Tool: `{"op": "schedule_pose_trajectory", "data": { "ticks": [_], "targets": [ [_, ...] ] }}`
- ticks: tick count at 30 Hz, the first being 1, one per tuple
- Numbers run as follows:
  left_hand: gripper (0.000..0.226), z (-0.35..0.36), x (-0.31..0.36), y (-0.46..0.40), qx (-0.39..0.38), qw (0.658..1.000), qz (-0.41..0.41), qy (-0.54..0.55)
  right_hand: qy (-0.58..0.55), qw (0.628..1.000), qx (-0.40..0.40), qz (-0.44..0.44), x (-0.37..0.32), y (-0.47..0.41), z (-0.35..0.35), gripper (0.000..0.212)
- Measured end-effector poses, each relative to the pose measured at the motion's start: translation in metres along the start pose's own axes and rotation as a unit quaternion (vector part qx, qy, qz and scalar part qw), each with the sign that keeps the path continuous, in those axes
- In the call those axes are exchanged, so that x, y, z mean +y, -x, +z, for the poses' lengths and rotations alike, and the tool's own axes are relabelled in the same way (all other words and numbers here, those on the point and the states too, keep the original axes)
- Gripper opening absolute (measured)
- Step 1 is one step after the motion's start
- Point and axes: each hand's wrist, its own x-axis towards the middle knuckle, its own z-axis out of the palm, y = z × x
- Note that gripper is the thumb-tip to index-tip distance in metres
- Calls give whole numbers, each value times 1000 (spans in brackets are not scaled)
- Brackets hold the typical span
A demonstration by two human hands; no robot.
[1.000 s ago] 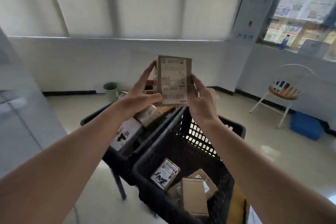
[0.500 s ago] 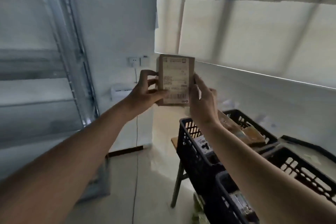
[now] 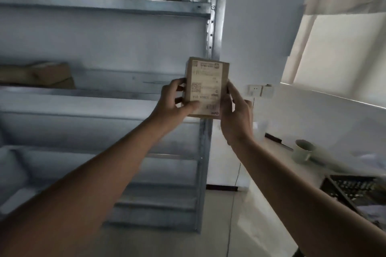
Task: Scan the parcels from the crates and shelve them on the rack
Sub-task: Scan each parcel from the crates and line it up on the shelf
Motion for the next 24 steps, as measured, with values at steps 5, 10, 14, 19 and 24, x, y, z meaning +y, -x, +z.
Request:
{"op": "schedule_pose_trajectory", "data": {
  "ticks": [5,10,14,19,24],
  "targets": [
    [68,-90,-27,-2,42,998,-26,-34,-29,999,-38,-6,-33,1,97,43],
    [84,-168,-56,-14,72,995,-43,-63,-22,996,-82,-34,-53,-21,194,43],
    [99,-231,-84,-35,78,991,-43,-100,-47,992,-114,-30,-73,-45,273,47],
    [119,-309,-125,-71,94,979,-62,-172,-81,984,-154,-38,-95,-76,373,47],
    [116,-383,-165,-103,159,957,-45,-239,-83,978,-185,-58,-112,-101,464,46]
  ]
}}
